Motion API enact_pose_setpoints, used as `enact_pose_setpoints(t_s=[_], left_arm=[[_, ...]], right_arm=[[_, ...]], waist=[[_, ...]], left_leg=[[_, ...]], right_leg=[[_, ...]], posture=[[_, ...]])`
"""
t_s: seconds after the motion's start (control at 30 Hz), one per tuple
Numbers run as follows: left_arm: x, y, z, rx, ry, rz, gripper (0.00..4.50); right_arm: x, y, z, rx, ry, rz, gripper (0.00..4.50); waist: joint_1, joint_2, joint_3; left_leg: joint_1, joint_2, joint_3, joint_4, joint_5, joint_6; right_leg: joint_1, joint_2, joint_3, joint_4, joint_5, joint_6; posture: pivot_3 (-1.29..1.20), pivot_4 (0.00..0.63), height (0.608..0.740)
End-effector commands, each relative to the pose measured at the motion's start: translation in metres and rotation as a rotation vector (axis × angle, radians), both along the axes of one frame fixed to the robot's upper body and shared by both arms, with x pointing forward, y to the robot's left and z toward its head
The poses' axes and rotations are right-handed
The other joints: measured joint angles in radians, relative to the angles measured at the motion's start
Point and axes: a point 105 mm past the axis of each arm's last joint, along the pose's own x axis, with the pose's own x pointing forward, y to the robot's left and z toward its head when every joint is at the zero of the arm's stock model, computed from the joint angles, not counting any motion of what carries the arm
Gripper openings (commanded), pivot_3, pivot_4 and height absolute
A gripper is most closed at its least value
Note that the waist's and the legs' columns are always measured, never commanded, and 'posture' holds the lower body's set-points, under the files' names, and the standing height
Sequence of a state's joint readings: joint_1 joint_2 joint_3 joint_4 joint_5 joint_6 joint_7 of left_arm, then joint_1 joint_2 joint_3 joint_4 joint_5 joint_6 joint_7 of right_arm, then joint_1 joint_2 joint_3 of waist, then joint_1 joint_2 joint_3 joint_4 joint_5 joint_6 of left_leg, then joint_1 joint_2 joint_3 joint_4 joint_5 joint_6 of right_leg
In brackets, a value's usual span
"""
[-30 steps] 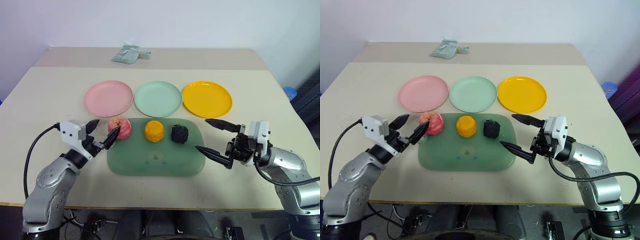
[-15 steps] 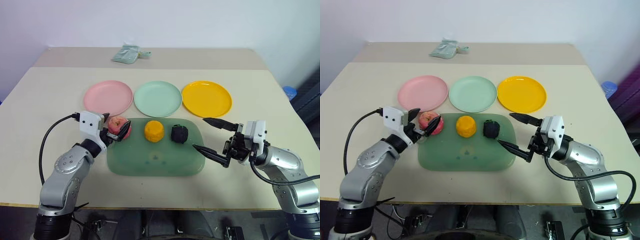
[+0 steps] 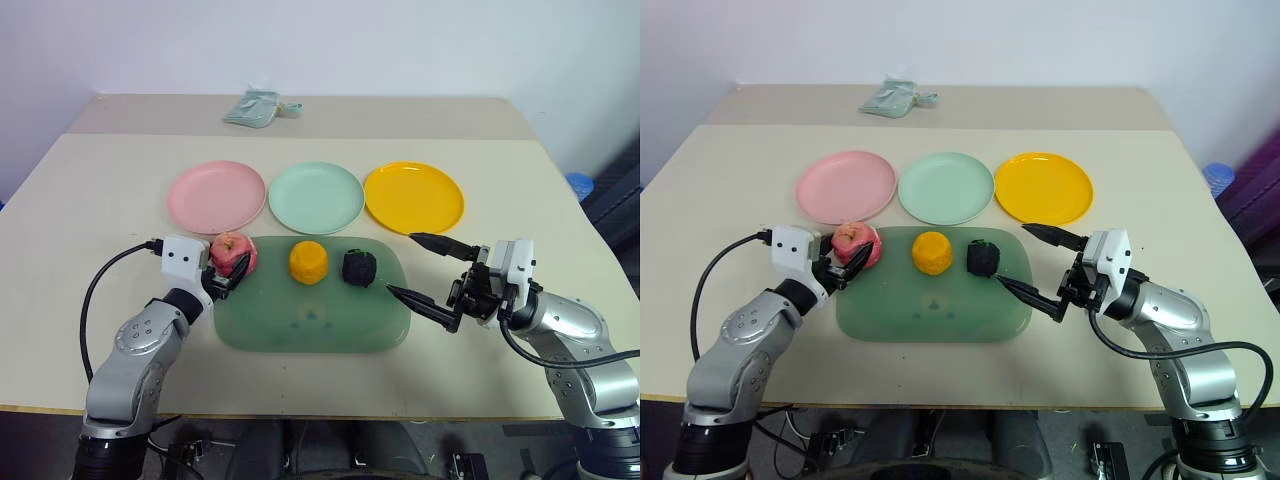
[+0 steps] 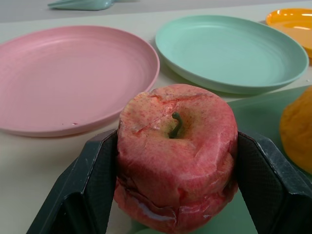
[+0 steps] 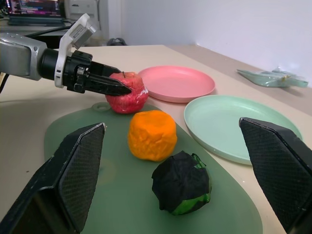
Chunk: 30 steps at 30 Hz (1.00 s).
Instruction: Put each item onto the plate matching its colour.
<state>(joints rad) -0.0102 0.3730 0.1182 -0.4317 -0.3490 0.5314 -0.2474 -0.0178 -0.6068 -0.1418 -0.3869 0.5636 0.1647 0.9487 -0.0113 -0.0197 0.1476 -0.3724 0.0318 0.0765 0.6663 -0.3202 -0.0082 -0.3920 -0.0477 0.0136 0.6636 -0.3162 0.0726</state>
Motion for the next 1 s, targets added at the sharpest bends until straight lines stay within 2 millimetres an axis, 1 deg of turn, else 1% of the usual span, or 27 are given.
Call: enact_pose_setpoints(t_s=[0.03, 0.07, 0.1, 0.13, 0.17, 0.2, 0.3, 0.43, 0.53, 0.6, 0.7, 0.77, 0.8, 0.87, 0.93, 1.0], left_arm=[[0.002, 0.005, 0.012, -0.006, -0.055, 0.043, 3.19], [0.005, 0.009, 0.020, -0.025, -0.089, 0.069, 3.19], [0.011, 0.020, 0.032, -0.060, -0.131, 0.152, 3.19], [0.015, 0.028, 0.039, -0.087, -0.157, 0.213, 3.19], [0.020, 0.038, 0.045, -0.077, -0.174, 0.283, 3.19], [0.027, 0.042, 0.049, -0.081, -0.170, 0.317, 3.19], [0.046, 0.045, 0.056, -0.064, -0.176, 0.358, 3.19], [0.074, 0.049, 0.058, -0.042, -0.177, 0.423, 3.19], [0.097, 0.039, 0.050, -0.045, -0.144, 0.440, 3.19], [0.109, 0.027, 0.044, -0.025, -0.135, 0.413, 3.19], [0.120, 0.018, 0.041, -0.022, -0.136, 0.396, 3.19], [0.123, 0.013, 0.042, -0.055, -0.138, 0.355, 3.19], [0.123, 0.012, 0.043, -0.051, -0.144, 0.346, 3.90], [0.122, 0.013, 0.043, -0.046, -0.150, 0.341, 4.43], [0.118, 0.017, 0.043, -0.026, -0.158, 0.353, 4.43], [0.112, 0.017, 0.046, -0.034, -0.169, 0.322, 4.43]], right_arm=[[-0.002, -0.002, 0.012, 0.000, -0.057, -0.006, 4.50], [-0.002, -0.002, 0.012, 0.000, -0.056, -0.007, 4.50], [-0.002, -0.001, 0.011, 0.000, -0.055, -0.009, 4.50], [-0.002, -0.001, 0.011, 0.001, -0.054, -0.010, 4.50], [-0.001, -0.001, 0.011, 0.002, -0.053, -0.011, 4.50], [-0.001, -0.001, 0.011, 0.003, -0.052, -0.013, 4.50], [0.003, -0.001, 0.011, 0.014, -0.053, -0.027, 4.50], [0.007, -0.001, 0.012, 0.023, -0.059, -0.043, 4.50], [0.010, 0.000, 0.013, 0.024, -0.066, -0.049, 4.50], [0.011, 0.000, 0.014, 0.024, -0.072, -0.052, 4.50], [0.012, 0.001, 0.015, 0.025, -0.078, -0.058, 4.50], [0.011, 0.001, 0.015, 0.025, -0.079, -0.060, 4.50], [0.010, 0.001, 0.015, 0.025, -0.078, -0.062, 4.50], [0.010, -0.001, 0.014, 0.025, -0.076, -0.068, 4.50], [0.009, -0.001, 0.014, 0.025, -0.074, -0.073, 4.50], [0.009, -0.001, 0.013, 0.027, -0.069, -0.076, 4.50]], waist=[[0.000, 0.000, 0.000], [0.000, 0.000, 0.000], [0.002, 0.000, 0.000], [0.003, 0.000, 0.000], [0.004, -0.001, 0.001], [0.004, -0.001, 0.001], [0.004, -0.001, 0.001], [0.003, -0.001, 0.001], [0.006, -0.002, 0.001], [0.009, -0.002, 0.001], [0.016, -0.002, 0.001], [0.015, -0.002, 0.001], [0.015, -0.002, 0.001], [0.017, -0.002, 0.001], [0.018, -0.002, 0.001], [0.018, -0.002, 0.001]], left_leg=[[0.000, 0.000, 0.000, 0.000, 0.000, 0.000], [0.000, 0.000, 0.000, 0.000, 0.000, 0.000], [0.000, 0.000, 0.000, 0.000, 0.000, 0.000], [0.000, 0.000, 0.000, 0.000, 0.000, 0.000], [-0.001, 0.000, 0.000, 0.001, 0.000, 0.000], [-0.001, 0.000, -0.001, 0.001, 0.000, 0.000], [-0.001, -0.001, 0.000, 0.001, 0.000, 0.000], [-0.001, -0.001, 0.000, 0.001, 0.000, 0.000], [-0.001, -0.001, 0.000, 0.001, 0.001, -0.002], [-0.001, -0.001, 0.000, 0.002, 0.002, -0.003], [-0.002, -0.001, 0.001, 0.002, 0.003, -0.005], [-0.002, -0.001, 0.001, 0.002, 0.003, -0.005], [-0.002, -0.001, 0.001, 0.002, 0.003, -0.006], [-0.002, -0.001, 0.001, 0.002, 0.003, -0.006], [-0.002, -0.001, 0.001, 0.002, 0.003, -0.006], [-0.002, -0.001, 0.002, 0.002, 0.003, -0.006]], right_leg=[[0.000, 0.000, 0.000, 0.000, 0.000, 0.000], [0.000, 0.000, 0.000, 0.000, 0.000, 0.000], [0.000, 0.000, 0.000, 0.000, 0.000, 0.000], [0.000, 0.000, 0.000, 0.000, 0.000, 0.000], [0.000, 0.000, 0.000, 0.000, 0.000, 0.000], [0.000, 0.000, -0.001, 0.001, 0.000, 0.000], [0.000, 0.000, 0.000, 0.000, 0.000, 0.001], [0.000, 0.001, 0.000, 0.000, 0.001, 0.001], [-0.001, 0.001, -0.001, 0.000, 0.001, 0.001], [-0.001, 0.001, 0.000, 0.001, 0.001, 0.001], [-0.001, 0.001, 0.000, 0.000, 0.001, 0.002], [-0.002, 0.001, 0.000, 0.000, 0.001, 0.002], [-0.003, 0.001, 0.000, 0.000, 0.001, 0.002], [-0.003, 0.001, 0.000, 0.001, 0.001, 0.002], [-0.003, 0.001, 0.000, 0.001, 0.001, 0.002], [-0.003, 0.001, 0.000, 0.001, 0.001, 0.002]], posture=[[0.00, 0.150, 0.740], [0.00, 0.150, 0.740], [0.00, 0.150, 0.740], [0.00, 0.150, 0.740], [0.00, 0.150, 0.740], [0.00, 0.150, 0.740], [0.00, 0.150, 0.740], [0.00, 0.150, 0.740], [0.00, 0.150, 0.740], [0.00, 0.150, 0.740], [0.00, 0.150, 0.740], [0.00, 0.150, 0.740], [0.00, 0.150, 0.740], [0.00, 0.150, 0.740], [0.00, 0.150, 0.740], [0.00, 0.150, 0.740]])
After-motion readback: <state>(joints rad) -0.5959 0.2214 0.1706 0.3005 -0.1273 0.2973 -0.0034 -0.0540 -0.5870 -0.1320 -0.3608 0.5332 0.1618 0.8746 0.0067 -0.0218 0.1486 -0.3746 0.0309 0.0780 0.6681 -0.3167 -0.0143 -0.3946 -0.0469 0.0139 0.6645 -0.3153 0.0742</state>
